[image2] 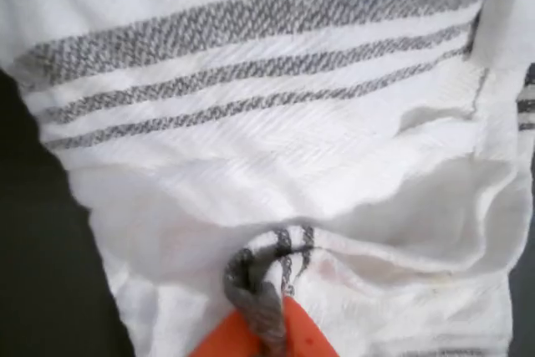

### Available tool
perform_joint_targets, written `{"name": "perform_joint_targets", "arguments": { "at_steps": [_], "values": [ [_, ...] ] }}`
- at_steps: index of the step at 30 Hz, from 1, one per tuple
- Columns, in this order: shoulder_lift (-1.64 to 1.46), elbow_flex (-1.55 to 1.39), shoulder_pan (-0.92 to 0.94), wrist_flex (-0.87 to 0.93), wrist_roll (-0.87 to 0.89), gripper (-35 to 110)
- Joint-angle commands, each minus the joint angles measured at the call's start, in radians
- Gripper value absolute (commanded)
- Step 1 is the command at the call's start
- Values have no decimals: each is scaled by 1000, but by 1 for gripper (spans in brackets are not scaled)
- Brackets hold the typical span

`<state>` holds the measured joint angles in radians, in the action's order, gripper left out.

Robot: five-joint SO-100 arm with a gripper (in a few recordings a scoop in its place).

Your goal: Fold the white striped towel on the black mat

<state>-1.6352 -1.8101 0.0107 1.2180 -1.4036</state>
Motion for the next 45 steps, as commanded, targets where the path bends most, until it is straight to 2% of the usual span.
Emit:
{"name": "perform_joint_targets", "arguments": {
  "at_steps": [1,5,10,17,24,28,34,39,45],
  "values": [
    [-77,40,21,55,-15,0],
    [-253,-23,84,144,-75,0],
    [-466,-201,287,250,-244,0],
    [-597,-387,615,232,-529,2],
    [-641,-417,706,198,-614,9],
    [-676,-350,629,232,-546,13],
    [-655,-319,304,293,-287,14],
    [-661,-393,66,221,-173,15],
    [-555,-445,-77,75,-130,20]
  ]
}}
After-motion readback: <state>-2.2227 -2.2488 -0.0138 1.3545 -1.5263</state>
